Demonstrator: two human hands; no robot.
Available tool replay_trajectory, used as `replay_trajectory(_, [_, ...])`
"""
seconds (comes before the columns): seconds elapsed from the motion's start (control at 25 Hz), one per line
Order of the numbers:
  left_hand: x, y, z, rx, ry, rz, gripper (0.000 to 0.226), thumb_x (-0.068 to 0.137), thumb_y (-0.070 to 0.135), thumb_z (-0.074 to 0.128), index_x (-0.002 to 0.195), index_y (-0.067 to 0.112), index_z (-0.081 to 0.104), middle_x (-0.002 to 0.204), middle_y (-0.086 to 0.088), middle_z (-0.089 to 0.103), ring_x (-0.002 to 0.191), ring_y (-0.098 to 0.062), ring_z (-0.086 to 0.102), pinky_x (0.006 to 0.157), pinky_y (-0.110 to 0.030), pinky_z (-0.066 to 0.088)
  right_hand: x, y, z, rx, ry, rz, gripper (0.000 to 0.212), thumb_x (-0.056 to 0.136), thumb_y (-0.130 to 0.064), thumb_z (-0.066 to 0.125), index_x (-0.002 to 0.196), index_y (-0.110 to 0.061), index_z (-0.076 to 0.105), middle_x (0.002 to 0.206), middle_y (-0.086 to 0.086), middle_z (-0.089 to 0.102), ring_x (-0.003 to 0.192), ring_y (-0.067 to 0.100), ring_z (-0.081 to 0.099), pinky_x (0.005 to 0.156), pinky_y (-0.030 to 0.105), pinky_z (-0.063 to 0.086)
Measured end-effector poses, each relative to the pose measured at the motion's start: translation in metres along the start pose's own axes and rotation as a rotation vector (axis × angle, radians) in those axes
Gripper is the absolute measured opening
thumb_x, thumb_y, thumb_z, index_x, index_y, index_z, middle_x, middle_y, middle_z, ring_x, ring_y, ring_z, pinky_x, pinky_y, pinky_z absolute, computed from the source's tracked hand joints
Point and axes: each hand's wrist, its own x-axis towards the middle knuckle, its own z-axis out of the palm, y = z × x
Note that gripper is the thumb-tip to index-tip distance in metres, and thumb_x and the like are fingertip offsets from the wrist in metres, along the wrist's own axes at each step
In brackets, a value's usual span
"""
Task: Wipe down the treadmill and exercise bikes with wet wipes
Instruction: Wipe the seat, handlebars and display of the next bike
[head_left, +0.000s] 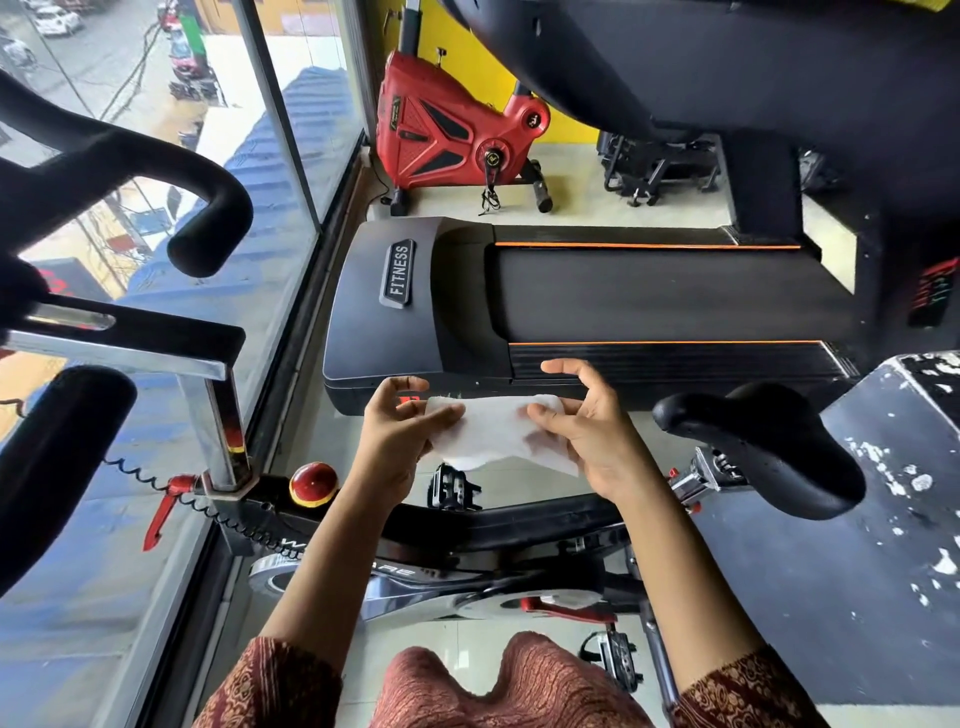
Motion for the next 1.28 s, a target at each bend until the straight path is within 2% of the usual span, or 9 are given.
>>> replay_trajectory(0.24, [0.005,-0.002,-0.002,0.104,-0.012,0.116,0.024,0.082,-0.011,0.065,0.083,0.012,0.057,0.065,-0.002,0.067,0.055,-0.007,0.061,0.063,-0.024,0.051,-0.002,0.001,-0.006,-0.234,0.056,-0.065,0.022,0.078,0.006,0.072,0.094,-0.009,0.067,0.075,0.000,0.066,0.057,0.006,0.059,0.046,0.015,0.044])
replay_trajectory(0.44, [0.011,-0.007,0.001,0.638,0.051,0.358,0.027,0.081,-0.005,0.068,0.086,0.021,0.061,0.103,-0.006,0.064,0.067,-0.023,0.061,0.053,-0.014,0.040,0.001,0.001,-0.013,-0.493,-0.041,-0.104,0.046,0.060,0.009,0.083,0.092,-0.021,0.066,0.082,0.001,0.069,0.068,0.004,0.059,0.065,0.018,0.049])
replay_trajectory(0.56, [0.011,-0.006,0.003,0.622,-0.072,0.406,0.034,0.080,-0.001,0.071,0.086,0.031,0.061,0.111,-0.002,0.059,0.079,-0.025,0.063,0.063,-0.020,0.051,0.006,0.005,-0.013,-0.566,0.005,-0.116,0.036,0.070,0.003,0.080,0.086,-0.026,0.067,0.078,0.000,0.068,0.073,0.010,0.059,0.071,0.026,0.048])
replay_trajectory(0.68, [0.006,0.001,0.001,0.711,-0.252,0.381,0.043,0.064,0.007,0.087,0.093,0.030,0.065,0.101,0.016,0.065,0.074,-0.001,0.059,0.071,-0.013,0.046,0.007,0.003,-0.016,-0.557,0.021,-0.098,0.033,0.074,0.001,0.077,0.087,-0.027,0.067,0.073,-0.007,0.069,0.074,0.010,0.059,0.079,0.036,0.053])
replay_trajectory(0.84, [0.008,-0.001,0.004,0.916,-0.248,0.409,0.031,0.067,0.003,0.083,0.091,0.020,0.073,0.084,-0.001,0.072,0.062,-0.015,0.052,0.058,-0.017,0.036,0.005,-0.004,-0.019,-0.842,-0.038,-0.078,0.038,0.063,-0.008,0.087,0.096,-0.022,0.072,0.097,-0.004,0.066,0.091,0.013,0.058,0.078,0.026,0.048])
replay_trajectory(1.0, [0.013,-0.003,0.002,0.965,-0.110,0.456,0.011,0.076,0.023,0.080,0.078,0.013,0.076,0.075,0.005,0.070,0.073,-0.010,0.061,0.065,-0.005,0.035,0.011,-0.002,-0.018,-1.060,0.056,-0.192,0.018,0.078,-0.016,0.078,0.094,-0.009,0.075,0.085,-0.010,0.054,0.089,0.010,0.050,0.065,0.015,0.033])
replay_trajectory(1.08, [0.015,-0.001,-0.002,0.907,-0.108,0.414,0.024,0.075,0.032,0.079,0.078,0.009,0.075,0.075,0.007,0.070,0.073,-0.004,0.061,0.070,-0.010,0.041,0.013,-0.003,-0.021,-0.913,0.077,-0.189,0.023,0.079,-0.015,0.077,0.098,-0.003,0.073,0.100,-0.006,0.054,0.095,0.004,0.050,0.073,0.014,0.034])
replay_trajectory(1.16, [0.012,0.002,-0.002,0.593,-0.168,0.278,0.035,0.076,0.035,0.074,0.083,0.000,0.071,0.075,0.008,0.070,0.069,-0.004,0.062,0.067,-0.020,0.046,0.012,-0.005,-0.025,-0.569,0.007,-0.122,0.030,0.081,-0.012,0.075,0.105,0.003,0.067,0.093,-0.003,0.051,0.086,-0.006,0.053,0.076,0.011,0.037])
replay_trajectory(1.28, [0.005,0.003,0.007,0.223,-0.218,0.083,0.029,0.084,0.034,0.064,0.081,0.006,0.059,0.067,0.000,0.060,0.054,-0.010,0.052,0.047,-0.022,0.035,0.013,-0.002,-0.022,-0.209,-0.082,-0.053,0.052,0.079,-0.032,0.076,0.100,0.012,0.055,0.083,0.010,0.050,0.079,0.017,0.054,0.075,0.032,0.040])
